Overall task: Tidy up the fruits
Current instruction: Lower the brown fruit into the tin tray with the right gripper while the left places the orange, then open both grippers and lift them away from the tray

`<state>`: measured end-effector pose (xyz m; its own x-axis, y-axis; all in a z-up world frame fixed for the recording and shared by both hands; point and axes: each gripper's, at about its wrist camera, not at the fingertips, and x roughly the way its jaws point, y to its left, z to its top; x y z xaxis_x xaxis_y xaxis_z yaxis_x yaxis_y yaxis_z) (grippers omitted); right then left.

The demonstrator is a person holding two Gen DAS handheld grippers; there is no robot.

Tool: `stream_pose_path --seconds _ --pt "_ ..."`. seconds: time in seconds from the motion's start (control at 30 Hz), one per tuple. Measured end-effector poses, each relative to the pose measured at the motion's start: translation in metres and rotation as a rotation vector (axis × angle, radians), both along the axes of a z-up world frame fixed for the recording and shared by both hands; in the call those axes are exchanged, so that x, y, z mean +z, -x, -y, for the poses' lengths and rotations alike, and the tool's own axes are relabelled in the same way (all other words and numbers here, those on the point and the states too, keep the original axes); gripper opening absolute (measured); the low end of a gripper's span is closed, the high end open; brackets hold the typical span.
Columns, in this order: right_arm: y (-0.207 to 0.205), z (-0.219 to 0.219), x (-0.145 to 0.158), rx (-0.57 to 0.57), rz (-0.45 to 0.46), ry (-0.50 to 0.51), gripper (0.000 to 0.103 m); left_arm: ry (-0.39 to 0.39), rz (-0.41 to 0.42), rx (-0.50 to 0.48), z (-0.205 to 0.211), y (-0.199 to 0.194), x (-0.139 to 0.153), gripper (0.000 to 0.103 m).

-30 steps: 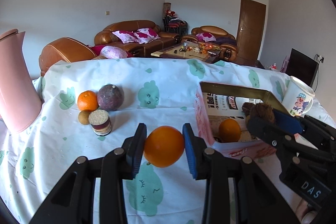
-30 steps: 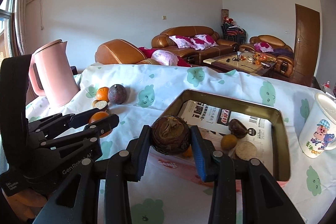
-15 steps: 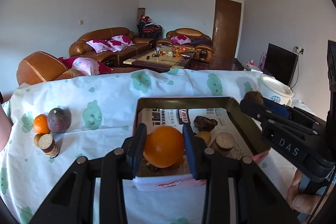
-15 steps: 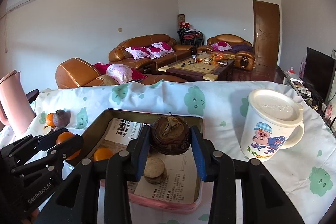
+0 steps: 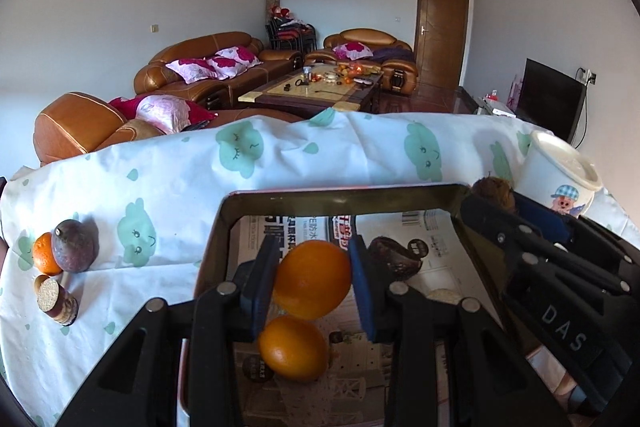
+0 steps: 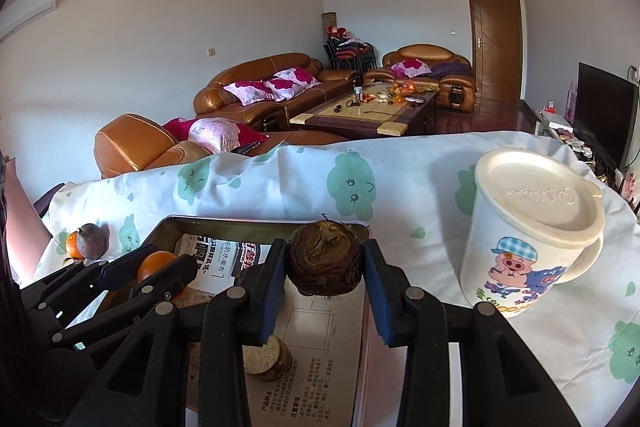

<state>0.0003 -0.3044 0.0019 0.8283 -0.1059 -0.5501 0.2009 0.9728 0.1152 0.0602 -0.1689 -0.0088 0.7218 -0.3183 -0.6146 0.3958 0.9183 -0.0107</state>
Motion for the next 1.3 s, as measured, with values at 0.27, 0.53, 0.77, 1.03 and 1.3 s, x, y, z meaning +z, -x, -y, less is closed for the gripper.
stream_pose_path --seconds 0.27,0.53,0.77,1.03,1.3 --pt "-0.010 0.003 -0.011 0.040 -0.052 -0.059 0.041 0.007 -0.043 0.010 -0.002 -0.005 -0.004 0.040" --pt "-0.007 0.007 -0.011 0.097 -0.020 -0.153 0.041 0.013 0.050 0.160 -0.021 0.009 0.006 0.078" --pt "0.005 0.009 0.001 0.061 0.061 -0.149 0.064 0.055 0.143 0.233 -0.040 0.030 0.015 0.103" --pt "0.022 0.008 0.008 0.024 0.135 -0.127 0.080 0.031 0.183 0.231 -0.045 0.047 0.019 0.103" --pt "0.035 -0.001 0.011 -0.003 0.166 -0.062 0.080 0.053 0.186 0.256 -0.070 0.056 0.018 0.103"
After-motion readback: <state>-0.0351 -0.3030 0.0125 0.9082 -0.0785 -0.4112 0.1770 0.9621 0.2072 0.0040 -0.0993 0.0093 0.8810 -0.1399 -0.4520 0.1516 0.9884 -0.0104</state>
